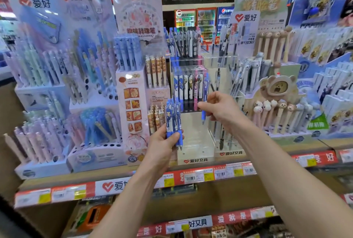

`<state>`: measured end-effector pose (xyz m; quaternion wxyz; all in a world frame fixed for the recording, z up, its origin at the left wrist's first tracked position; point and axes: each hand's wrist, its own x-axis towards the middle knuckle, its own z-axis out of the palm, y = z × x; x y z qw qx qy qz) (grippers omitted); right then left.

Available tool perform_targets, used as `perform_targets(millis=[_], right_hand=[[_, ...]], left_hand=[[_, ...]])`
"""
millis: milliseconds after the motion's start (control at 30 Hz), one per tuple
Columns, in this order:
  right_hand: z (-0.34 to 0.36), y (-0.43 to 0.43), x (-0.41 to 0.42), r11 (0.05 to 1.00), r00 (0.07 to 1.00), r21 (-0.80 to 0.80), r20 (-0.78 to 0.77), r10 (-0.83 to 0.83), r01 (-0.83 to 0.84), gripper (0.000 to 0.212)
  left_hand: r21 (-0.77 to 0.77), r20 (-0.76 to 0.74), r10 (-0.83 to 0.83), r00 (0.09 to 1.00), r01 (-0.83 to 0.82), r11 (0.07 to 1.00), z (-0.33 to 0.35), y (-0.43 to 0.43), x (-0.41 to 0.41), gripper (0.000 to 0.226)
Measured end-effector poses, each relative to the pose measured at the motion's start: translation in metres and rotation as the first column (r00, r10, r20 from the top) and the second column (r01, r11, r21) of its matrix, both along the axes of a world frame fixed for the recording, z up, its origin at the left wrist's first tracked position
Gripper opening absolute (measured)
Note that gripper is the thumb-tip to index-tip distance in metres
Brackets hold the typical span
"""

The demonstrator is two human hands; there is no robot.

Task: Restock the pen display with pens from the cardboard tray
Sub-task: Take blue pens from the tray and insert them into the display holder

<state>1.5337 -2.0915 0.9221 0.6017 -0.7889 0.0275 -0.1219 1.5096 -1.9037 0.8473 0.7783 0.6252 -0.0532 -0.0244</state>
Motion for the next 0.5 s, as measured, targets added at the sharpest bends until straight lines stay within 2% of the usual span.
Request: perform_targets(millis=[100, 200, 400, 500], right_hand=[[-0.005, -0.004, 0.005, 0.986, 0.999, -0.163, 0.001, -0.045, 0.045, 0.020], [-0.017, -0.001, 0.010, 0.965, 0.998, -0.253, 0.021, -0.064, 0.067, 0.013], [-0.027, 0.003, 0.015, 0.844, 0.991, -0.520, 0.033, -0.131, 0.129, 0.015], [-0.028, 0.006, 0.018, 0.785, 0.986, -0.601, 0.035, -0.164, 0.152, 0.013]], left_hand=[[-0.006, -0.001, -0.013, 1.000, 0.013, 1.000, -0.001, -0.003, 0.002, 0.033], [-0.008, -0.014, -0.021, 1.000, 0.021, 1.000, -0.004, -0.007, 0.005, 0.033], [0.001, -0.015, -0.024, 1.000, 0.024, 1.000, -0.009, -0.008, 0.007, 0.032], [0.003, -0.010, -0.020, 1.000, 0.020, 1.000, -0.010, -0.007, 0.008, 0.033]])
